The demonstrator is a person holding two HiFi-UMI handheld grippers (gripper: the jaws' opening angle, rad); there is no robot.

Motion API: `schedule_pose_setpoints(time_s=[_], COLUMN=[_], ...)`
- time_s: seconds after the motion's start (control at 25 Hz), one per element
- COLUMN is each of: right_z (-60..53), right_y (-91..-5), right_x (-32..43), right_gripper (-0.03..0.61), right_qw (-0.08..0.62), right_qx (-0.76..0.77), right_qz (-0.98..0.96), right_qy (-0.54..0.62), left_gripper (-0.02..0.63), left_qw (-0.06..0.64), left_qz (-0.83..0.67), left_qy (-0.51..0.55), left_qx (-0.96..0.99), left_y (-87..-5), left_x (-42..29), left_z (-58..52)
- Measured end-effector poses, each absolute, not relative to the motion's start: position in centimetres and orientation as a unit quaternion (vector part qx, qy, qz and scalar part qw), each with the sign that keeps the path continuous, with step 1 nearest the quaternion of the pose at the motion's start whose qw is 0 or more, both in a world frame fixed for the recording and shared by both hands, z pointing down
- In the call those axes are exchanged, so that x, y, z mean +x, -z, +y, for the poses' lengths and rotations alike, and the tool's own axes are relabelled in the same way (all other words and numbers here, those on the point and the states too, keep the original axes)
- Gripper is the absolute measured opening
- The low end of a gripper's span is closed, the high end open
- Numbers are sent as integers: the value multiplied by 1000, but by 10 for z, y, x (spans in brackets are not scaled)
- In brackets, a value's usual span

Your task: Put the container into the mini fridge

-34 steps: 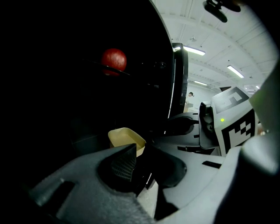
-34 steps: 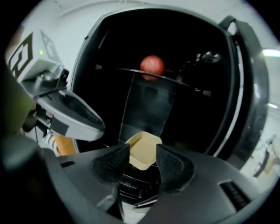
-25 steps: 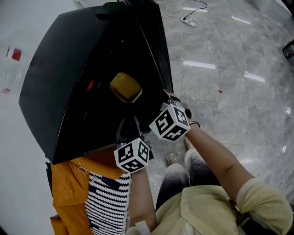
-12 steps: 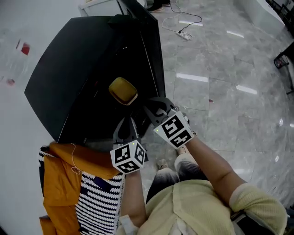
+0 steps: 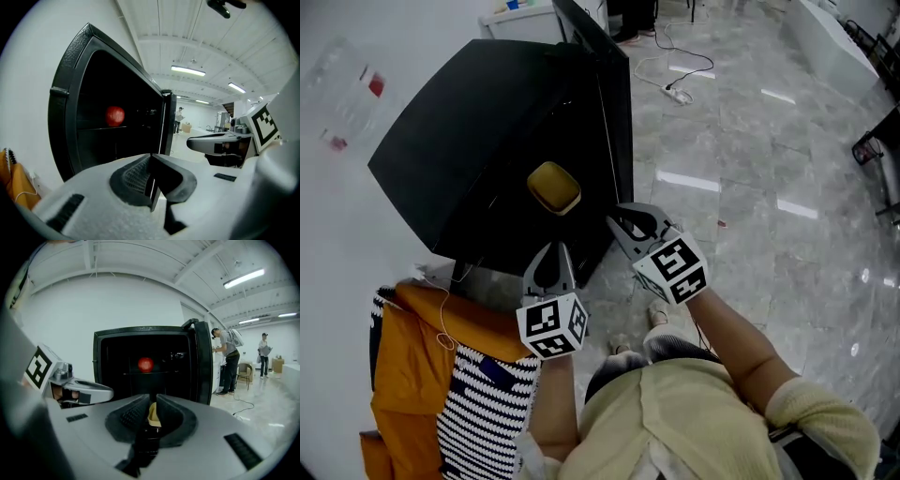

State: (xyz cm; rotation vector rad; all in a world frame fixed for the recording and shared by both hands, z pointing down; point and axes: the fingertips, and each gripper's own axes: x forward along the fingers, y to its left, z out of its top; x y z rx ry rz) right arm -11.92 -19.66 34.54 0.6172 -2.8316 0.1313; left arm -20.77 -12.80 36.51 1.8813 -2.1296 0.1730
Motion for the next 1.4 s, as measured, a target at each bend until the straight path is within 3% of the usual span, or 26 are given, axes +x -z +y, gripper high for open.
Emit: schedule_pose_setpoints(time_s=[1.4], right_z=[-141], right_y=[-312], right_x=[-59], right_gripper=[32], right_qw=[78], right_qx=[207], right_qz=[-971], right_qy=[-91], left_gripper=[28], left_qw=[115], left_qz=[-732], left_qy=[-79], left_qx=[667], left_y=[-331], left_x=[-185], left_z=[-52])
